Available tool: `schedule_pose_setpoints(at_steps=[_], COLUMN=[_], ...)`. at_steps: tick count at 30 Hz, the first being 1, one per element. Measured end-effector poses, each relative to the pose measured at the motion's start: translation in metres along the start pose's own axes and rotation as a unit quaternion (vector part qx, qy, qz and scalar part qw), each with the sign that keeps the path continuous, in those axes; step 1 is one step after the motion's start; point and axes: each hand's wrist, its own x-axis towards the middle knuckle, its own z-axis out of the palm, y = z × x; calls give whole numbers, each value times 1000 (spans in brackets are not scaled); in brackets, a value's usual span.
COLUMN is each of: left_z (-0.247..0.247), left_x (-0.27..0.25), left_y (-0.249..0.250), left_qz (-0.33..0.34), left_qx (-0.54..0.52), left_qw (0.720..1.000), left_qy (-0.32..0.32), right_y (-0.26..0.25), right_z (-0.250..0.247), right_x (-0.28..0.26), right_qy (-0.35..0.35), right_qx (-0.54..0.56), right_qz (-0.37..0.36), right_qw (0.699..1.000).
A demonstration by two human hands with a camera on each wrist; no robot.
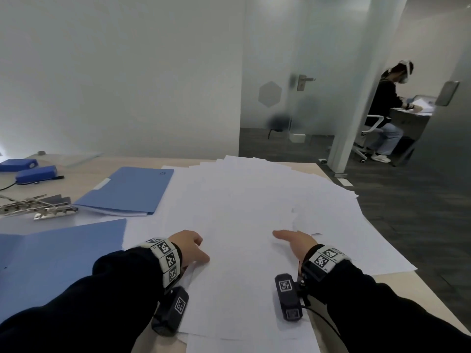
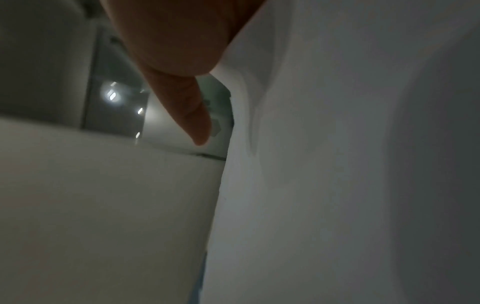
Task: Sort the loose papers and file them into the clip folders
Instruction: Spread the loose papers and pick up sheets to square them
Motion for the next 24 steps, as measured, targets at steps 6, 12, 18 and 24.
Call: schedule_pose_setpoints(at_steps=[6,12,18,24], left_z=[11,8,16,17], left_x=[5,10,1,3], left_y=[11,14,31,22], left_qz=[23,-6,33,4], left_qx=[25,-61,-132,-274], left_qw=[999,998,989,962], left_qy=[-4,-2,-55,-19], right_y=[-1,3,4,-6], right_z=[-3,-12,-5,-5], right_x=[-3,9,15,14], right_qy=[-10,21,10,14], right_qx=[-96,-83,-92,-278], right_qz=[-22,10,-6,-47], right_qw=[995,996,996,959])
